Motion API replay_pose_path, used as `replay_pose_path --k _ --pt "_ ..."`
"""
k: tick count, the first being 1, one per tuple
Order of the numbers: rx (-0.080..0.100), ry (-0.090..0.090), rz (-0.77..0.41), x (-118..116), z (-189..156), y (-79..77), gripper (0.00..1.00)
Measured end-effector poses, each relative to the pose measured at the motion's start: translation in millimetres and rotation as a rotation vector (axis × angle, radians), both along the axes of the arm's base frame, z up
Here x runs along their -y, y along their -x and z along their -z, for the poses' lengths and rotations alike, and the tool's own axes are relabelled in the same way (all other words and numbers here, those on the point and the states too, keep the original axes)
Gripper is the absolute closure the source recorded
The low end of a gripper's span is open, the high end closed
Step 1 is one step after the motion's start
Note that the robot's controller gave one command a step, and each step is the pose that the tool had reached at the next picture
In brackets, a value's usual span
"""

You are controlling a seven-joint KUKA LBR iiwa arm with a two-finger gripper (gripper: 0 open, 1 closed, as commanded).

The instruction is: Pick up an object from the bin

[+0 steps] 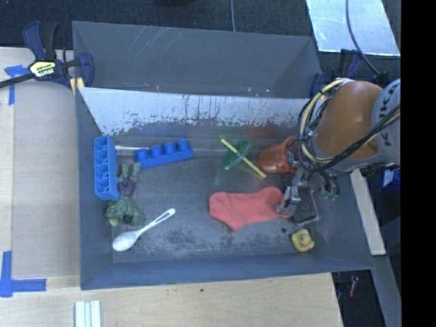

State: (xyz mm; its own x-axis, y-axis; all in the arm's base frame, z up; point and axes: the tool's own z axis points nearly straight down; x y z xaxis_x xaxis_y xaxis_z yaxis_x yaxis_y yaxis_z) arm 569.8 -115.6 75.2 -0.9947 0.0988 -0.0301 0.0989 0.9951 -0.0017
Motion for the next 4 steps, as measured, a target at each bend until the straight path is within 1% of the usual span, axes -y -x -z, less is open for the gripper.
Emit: replay_pose_path --k 1,2,3,4 --pt "-0.006 -0.006 0.066 -11 3 26.8 1.00" --pt "-0.006 -0.005 0.065 -11 3 26.8 1.00" --pt "0.001 -0.006 0.034 9 3 40.5 1.00" --pt "0.000 -0.004 0.007 8 2 37.3 1.00"
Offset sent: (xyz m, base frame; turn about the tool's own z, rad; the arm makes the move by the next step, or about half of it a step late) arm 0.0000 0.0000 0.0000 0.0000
